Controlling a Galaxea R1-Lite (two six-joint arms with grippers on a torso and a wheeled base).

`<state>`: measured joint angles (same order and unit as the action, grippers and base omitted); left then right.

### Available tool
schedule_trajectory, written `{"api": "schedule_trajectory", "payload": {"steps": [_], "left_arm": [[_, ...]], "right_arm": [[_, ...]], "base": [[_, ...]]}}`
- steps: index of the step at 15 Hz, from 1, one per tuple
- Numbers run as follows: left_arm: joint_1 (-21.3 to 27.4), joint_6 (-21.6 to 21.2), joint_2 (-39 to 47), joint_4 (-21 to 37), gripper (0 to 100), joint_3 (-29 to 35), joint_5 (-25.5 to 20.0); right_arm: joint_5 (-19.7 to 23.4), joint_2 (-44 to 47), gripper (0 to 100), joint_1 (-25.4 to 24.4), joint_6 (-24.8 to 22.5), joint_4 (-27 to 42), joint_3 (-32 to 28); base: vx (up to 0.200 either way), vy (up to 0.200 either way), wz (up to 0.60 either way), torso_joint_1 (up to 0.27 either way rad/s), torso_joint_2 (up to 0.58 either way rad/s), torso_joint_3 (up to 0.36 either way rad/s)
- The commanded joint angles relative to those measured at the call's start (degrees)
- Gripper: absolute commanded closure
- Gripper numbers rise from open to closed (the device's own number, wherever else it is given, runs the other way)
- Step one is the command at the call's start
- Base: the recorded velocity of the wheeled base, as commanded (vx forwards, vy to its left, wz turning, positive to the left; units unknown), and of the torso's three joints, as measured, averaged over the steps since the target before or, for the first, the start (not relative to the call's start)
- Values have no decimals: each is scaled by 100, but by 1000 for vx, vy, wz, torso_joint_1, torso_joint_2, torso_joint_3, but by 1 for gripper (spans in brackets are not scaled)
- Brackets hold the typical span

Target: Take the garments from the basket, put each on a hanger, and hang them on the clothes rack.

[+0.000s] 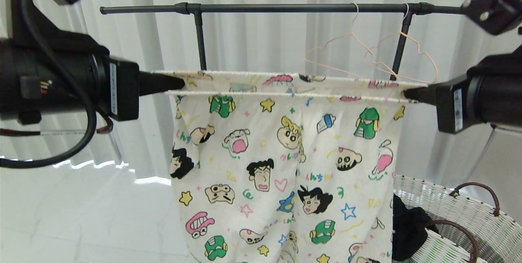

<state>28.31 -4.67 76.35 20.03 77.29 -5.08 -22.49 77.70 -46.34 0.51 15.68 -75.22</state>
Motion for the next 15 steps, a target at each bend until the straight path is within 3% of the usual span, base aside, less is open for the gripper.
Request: {"api": "schedule_trajectory", "payload": {"steps": [1, 6, 15], "left_arm": [[395, -25, 143, 98, 100, 577, 157], [413, -649, -261, 71, 100, 155, 122], [413, -1300, -279, -201, 100, 67, 113]], "right_arm": [[34, 421, 100, 63, -16, 41, -1092], [52, 342, 100, -60, -543, 190, -1250], [8, 61, 100, -209, -666, 726, -1197]], "base": [[0, 0, 0, 0, 0, 0], [0, 0, 0, 0, 0, 0], [0, 0, 0, 0, 0, 0]]}}
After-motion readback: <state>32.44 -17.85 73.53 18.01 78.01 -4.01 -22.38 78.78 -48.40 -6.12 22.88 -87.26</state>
